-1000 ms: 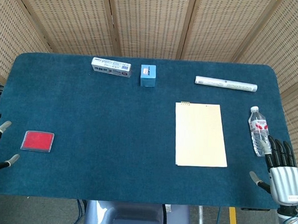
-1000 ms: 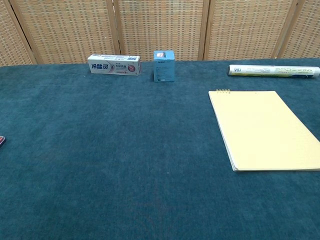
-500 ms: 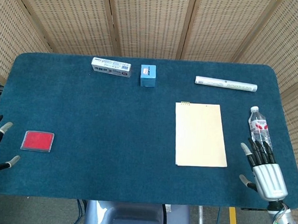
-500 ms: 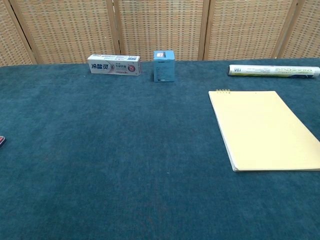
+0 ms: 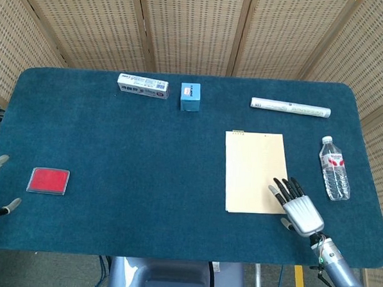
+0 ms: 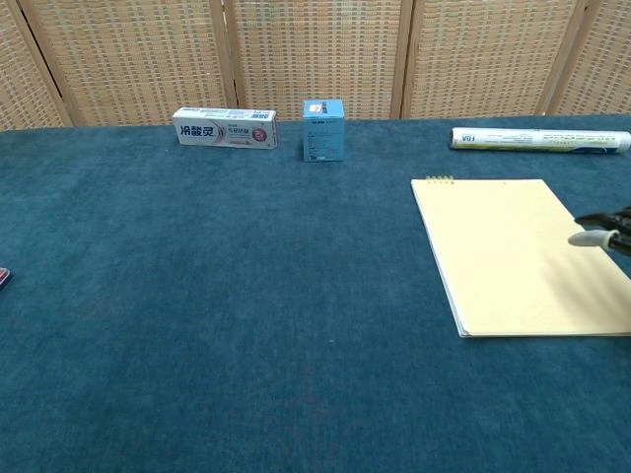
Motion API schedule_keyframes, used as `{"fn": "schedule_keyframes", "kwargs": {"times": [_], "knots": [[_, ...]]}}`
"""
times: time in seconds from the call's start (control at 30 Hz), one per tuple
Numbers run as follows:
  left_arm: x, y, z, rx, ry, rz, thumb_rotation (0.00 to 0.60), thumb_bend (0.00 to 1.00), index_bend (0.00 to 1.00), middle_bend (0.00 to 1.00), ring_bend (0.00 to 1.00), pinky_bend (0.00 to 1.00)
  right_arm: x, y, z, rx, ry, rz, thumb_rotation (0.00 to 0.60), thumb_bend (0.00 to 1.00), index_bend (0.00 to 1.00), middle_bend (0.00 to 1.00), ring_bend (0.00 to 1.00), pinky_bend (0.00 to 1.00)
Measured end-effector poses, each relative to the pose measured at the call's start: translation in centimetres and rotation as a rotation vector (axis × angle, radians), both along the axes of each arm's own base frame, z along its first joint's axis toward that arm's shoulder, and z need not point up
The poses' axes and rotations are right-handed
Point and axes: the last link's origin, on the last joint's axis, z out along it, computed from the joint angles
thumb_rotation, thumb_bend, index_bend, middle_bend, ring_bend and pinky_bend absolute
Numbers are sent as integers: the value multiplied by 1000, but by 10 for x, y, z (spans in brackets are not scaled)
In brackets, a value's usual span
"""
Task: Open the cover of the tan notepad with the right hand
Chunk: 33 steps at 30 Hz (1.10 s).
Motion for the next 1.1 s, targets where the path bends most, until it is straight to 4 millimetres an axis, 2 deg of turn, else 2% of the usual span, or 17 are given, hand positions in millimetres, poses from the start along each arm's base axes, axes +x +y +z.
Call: {"fn": "schedule_keyframes", "kwargs": {"times": [0.33,1.1], "knots": [[0,-1,2,3,-5,2,600,0,0,0,0,0,0,-1,-11,24,5,5,600,335,74,0,0,0],[-1,-1,4,2,-18,4,600,0,0,0,0,0,-7,-7,-17,15,30,-20,600,364,74,0,0,0]]}}
